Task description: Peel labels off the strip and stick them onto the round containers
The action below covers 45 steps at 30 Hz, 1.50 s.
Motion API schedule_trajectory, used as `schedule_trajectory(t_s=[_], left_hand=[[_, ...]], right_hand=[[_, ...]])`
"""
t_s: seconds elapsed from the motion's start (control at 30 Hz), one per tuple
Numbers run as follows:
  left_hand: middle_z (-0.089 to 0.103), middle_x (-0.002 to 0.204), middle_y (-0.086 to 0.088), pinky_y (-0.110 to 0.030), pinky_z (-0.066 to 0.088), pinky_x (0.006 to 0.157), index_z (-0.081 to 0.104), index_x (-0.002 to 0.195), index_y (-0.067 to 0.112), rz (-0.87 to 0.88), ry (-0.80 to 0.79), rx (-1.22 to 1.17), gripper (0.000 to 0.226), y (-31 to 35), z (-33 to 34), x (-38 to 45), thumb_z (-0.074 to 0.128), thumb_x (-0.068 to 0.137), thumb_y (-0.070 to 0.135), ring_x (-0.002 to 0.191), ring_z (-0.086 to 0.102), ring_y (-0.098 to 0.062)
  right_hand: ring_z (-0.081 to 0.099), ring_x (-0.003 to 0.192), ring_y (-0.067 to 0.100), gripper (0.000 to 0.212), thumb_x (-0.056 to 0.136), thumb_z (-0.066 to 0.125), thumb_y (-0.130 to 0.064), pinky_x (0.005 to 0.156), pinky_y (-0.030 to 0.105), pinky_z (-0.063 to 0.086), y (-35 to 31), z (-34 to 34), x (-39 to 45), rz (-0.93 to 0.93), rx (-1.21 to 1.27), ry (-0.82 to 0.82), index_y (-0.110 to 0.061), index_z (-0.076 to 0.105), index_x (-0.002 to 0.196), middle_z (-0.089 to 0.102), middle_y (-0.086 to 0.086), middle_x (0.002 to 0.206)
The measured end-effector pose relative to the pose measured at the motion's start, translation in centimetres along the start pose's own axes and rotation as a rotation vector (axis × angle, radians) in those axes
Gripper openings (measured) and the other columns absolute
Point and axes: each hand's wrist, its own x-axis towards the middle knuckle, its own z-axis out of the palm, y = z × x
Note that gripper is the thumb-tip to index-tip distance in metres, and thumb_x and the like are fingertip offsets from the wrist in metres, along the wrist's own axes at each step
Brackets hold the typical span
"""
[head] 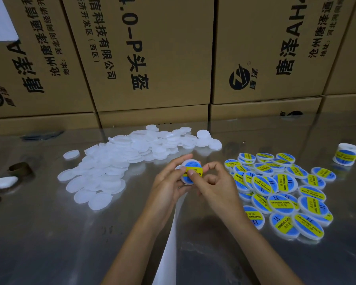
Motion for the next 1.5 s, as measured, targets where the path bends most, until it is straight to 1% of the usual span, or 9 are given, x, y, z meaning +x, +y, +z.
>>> schedule_trajectory(t_s=[0.27, 0.43, 0.53, 0.67, 0.77, 0.87, 1.07, 1.3, 1.5], left_hand=[[0.068, 0.125, -0.019, -0.041, 0.053, 0.097, 0.060, 0.129, 0.006, -0.012, 0.029, -0.202, 0.033, 0.2, 0.2, 0.2, 0.043, 0.101, 0.009, 0.106, 0.069, -0.027], [0.064, 0.128, -0.026, -0.040, 0.058, 0.094, 0.056, 0.133, 0.002, -0.091, -0.026, -0.328, 0.037, -0.1, 0.9, 0.0, 0.044, 0.099, 0.010, 0.118, 0.063, -0.036], [0.065, 0.127, -0.024, -0.043, 0.054, 0.100, 0.057, 0.133, 0.003, -0.105, -0.042, -0.321, 0.037, -0.1, 0.8, 0.1, 0.044, 0.099, 0.011, 0.118, 0.063, -0.034], [0.068, 0.123, -0.019, -0.036, 0.060, 0.089, 0.061, 0.129, 0.005, -0.088, -0.067, -0.236, 0.037, -0.1, 0.5, 0.2, 0.052, 0.095, 0.014, 0.110, 0.068, -0.031], [0.073, 0.113, -0.012, -0.030, 0.059, 0.076, 0.069, 0.121, 0.014, 0.010, -0.010, 0.065, 0.028, -0.2, 0.1, 0.0, 0.052, 0.100, 0.006, 0.097, 0.072, -0.025], [0.076, 0.102, -0.004, -0.023, 0.056, 0.066, 0.070, 0.118, 0.018, 0.100, 0.004, 0.261, 0.030, -0.2, -0.3, -0.2, 0.061, 0.095, 0.001, 0.083, 0.071, -0.015], [0.070, 0.096, -0.014, -0.027, 0.058, 0.069, 0.065, 0.127, 0.020, 0.055, -0.096, 0.333, 0.051, 0.2, -1.0, -0.2, 0.071, 0.085, -0.008, 0.066, 0.069, -0.022], [0.073, 0.080, -0.021, -0.028, 0.058, 0.054, 0.071, 0.106, 0.010, 0.121, 0.145, 0.204, 0.032, 0.3, -0.9, 0.1, 0.081, 0.077, 0.000, 0.068, 0.074, -0.029], [0.076, 0.080, -0.017, -0.029, 0.059, 0.054, 0.070, 0.100, 0.009, 0.154, 0.198, 0.179, 0.021, 0.7, -1.0, -0.2, 0.079, 0.082, 0.005, 0.068, 0.075, -0.025]], right_hand=[[0.051, 0.054, 0.005, 0.057, 0.066, 0.061, -0.081, 0.053, 0.025, 0.038, 0.9, -0.4, 0.0, -0.086, -0.403, 0.116, -0.032, 0.039, 0.085, 0.050, -0.009, 0.057], [0.055, 0.060, 0.009, 0.049, 0.070, 0.040, -0.091, 0.053, 0.031, 0.037, 1.2, -0.2, -0.3, -0.198, -0.635, 0.108, -0.042, 0.037, 0.075, 0.053, -0.012, 0.057], [0.049, 0.055, 0.008, 0.035, 0.077, 0.033, -0.088, 0.050, 0.029, 0.031, 1.1, -0.6, -0.3, -0.251, -0.671, 0.123, -0.053, 0.037, 0.074, 0.048, -0.013, 0.053], [0.050, 0.055, 0.013, 0.037, 0.091, 0.028, -0.071, 0.051, 0.032, 0.035, 1.1, -0.5, -0.2, -0.299, -0.648, 0.145, -0.040, 0.038, 0.073, 0.055, -0.012, 0.060], [0.052, 0.058, 0.021, 0.035, 0.099, 0.031, -0.055, 0.055, 0.037, 0.041, 1.2, -0.8, 0.0, -0.300, -0.609, 0.162, -0.031, 0.041, 0.076, 0.051, -0.005, 0.055], [0.043, 0.052, 0.012, 0.037, 0.103, 0.037, -0.044, 0.052, 0.028, 0.030, 1.3, -1.0, 0.3, -0.249, -0.525, 0.156, -0.031, 0.041, 0.068, 0.048, -0.011, 0.052], [0.033, 0.052, 0.005, 0.044, 0.104, 0.045, -0.030, 0.054, 0.023, 0.029, 0.6, -0.7, 0.6, -0.171, -0.194, 0.107, -0.025, 0.036, 0.061, 0.036, -0.012, 0.050], [0.049, 0.056, 0.007, 0.038, 0.094, 0.051, -0.051, 0.058, 0.024, 0.039, -0.3, -0.9, 0.0, -0.095, -0.057, -0.132, -0.018, 0.060, 0.076, 0.056, -0.002, 0.059], [0.052, 0.057, -0.004, 0.014, 0.086, 0.075, -0.028, 0.055, 0.005, 0.038, 0.1, -0.2, -0.5, -0.233, -0.056, -0.210, -0.017, 0.066, 0.088, 0.059, -0.019, 0.063]])
